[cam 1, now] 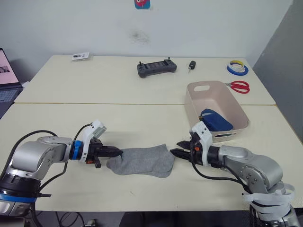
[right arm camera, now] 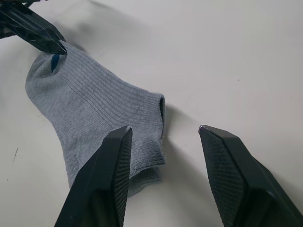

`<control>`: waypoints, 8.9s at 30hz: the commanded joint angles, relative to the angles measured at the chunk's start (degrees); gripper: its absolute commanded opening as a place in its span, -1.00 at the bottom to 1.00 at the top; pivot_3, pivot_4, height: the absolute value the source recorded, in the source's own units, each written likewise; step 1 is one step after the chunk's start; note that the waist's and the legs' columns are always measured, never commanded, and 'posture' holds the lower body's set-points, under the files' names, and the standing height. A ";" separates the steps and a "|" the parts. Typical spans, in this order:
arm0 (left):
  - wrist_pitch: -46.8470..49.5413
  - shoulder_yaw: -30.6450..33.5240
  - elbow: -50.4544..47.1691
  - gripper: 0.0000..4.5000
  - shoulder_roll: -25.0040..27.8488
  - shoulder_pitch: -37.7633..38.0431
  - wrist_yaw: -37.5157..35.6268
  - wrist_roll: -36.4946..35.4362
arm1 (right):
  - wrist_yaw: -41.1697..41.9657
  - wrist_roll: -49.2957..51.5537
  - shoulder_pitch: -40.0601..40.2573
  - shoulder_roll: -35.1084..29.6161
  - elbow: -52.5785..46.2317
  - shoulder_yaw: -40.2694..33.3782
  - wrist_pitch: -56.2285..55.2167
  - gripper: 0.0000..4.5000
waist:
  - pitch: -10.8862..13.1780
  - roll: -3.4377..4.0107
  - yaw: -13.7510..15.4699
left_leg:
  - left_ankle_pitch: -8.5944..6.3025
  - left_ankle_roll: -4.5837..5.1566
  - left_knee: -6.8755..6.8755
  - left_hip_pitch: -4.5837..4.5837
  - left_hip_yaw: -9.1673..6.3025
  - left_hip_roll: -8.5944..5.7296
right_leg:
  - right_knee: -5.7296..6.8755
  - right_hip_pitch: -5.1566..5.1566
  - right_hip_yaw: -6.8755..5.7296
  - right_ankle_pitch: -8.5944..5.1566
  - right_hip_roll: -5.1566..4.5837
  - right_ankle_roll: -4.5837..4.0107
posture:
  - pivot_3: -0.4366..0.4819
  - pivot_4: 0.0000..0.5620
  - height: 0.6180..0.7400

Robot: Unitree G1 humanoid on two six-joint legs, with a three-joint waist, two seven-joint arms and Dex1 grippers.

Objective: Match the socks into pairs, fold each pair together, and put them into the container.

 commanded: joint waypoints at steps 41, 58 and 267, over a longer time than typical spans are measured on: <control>-4.79 -10.26 12.27 -1.00 0.30 -10.79 -11.36 10.21 | -3.62 8.34 7.13 -2.22 -8.76 2.84 -0.19 -0.99 | 0.00 -0.01 0.34 | 0.00 0.01 -0.01 -0.03 0.02 0.00 | -0.03 -0.04 -0.01 -0.01 0.07 0.01 | -0.05 -0.47 1.00; -10.50 -5.85 14.16 -1.00 -3.47 -9.92 -9.66 12.94 | -2.08 3.47 6.30 -4.22 -7.75 5.29 -6.50 -0.99 | -0.01 -0.01 0.32 | 0.00 0.00 0.02 -0.03 -0.01 0.00 | -0.02 -0.01 -0.01 0.00 0.05 0.01 | -0.05 -0.47 1.00; -30.69 -6.14 -1.19 -1.00 -11.16 7.70 -1.55 21.11 | 6.78 -3.88 -17.74 11.37 10.99 17.27 -1.80 -0.04 | -0.76 0.45 0.23 | -0.01 0.03 -0.03 0.08 -0.07 0.00 | -0.09 0.09 0.00 0.00 0.05 0.00 | -0.05 -0.47 1.00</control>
